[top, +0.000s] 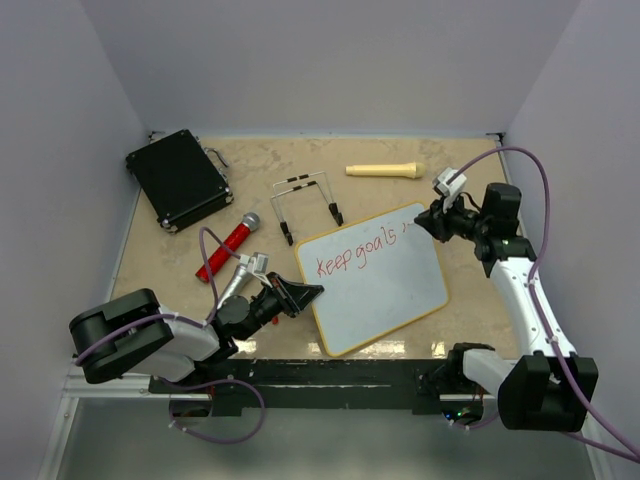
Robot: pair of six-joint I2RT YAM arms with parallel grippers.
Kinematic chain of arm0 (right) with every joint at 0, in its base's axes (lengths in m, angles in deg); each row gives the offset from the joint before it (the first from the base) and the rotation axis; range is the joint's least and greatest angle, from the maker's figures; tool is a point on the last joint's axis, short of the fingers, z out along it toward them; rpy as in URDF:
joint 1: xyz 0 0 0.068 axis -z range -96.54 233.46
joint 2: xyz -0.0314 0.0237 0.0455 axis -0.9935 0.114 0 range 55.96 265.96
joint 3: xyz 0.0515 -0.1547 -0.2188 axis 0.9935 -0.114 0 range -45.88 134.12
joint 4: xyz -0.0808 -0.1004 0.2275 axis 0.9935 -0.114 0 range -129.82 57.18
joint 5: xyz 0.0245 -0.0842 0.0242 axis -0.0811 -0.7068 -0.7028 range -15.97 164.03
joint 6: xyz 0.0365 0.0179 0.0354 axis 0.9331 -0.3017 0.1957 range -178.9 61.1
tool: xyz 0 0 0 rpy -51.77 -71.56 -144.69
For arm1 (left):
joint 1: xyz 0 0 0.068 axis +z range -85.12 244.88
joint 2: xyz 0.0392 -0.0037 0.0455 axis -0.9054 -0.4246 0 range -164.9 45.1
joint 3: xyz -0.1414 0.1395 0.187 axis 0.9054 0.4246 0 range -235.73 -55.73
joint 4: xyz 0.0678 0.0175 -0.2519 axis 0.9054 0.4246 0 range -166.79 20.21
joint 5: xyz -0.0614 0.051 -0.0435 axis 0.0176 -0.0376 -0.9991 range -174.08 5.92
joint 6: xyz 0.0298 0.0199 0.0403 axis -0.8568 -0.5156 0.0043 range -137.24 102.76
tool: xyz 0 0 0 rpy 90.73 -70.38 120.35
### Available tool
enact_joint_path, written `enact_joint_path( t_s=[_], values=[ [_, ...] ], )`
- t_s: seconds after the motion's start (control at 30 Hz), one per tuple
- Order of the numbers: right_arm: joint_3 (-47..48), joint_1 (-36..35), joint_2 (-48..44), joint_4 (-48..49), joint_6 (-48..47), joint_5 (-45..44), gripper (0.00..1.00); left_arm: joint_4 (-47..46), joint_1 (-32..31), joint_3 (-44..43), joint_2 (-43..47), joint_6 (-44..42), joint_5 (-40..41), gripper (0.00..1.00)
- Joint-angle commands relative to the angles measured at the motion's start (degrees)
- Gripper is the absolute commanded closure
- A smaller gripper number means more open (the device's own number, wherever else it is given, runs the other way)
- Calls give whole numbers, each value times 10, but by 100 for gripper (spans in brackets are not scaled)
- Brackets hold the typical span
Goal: Write a sentence on the whiteboard
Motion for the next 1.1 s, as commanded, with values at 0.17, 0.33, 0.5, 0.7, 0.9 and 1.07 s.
enact_joint_path(
  t_s=[0.17,0.33,0.5,0.7,0.9,1.07],
  values=[
    [26,-1,17,-80,-87,37,100,-31,-1,-4,-1,-60,-12,100],
    [33,-1,25,-129,-126,54,100,-30,-1,-6,-1,-60,-12,100],
    [37,-1,30,-150,-150,56,100,-30,-1,-8,-4,-60,-12,100],
    [20,0,-4,-27,-34,-37,100,-30,-1,-10,-6,-60,-15,100],
    [21,-1,-14,1,-12,-24,100,-30,-1,-9,-8,-59,-14,100],
    [27,0,12,-5,-21,-19,100,-32,0,-9,-11,-59,-16,100]
  ],
)
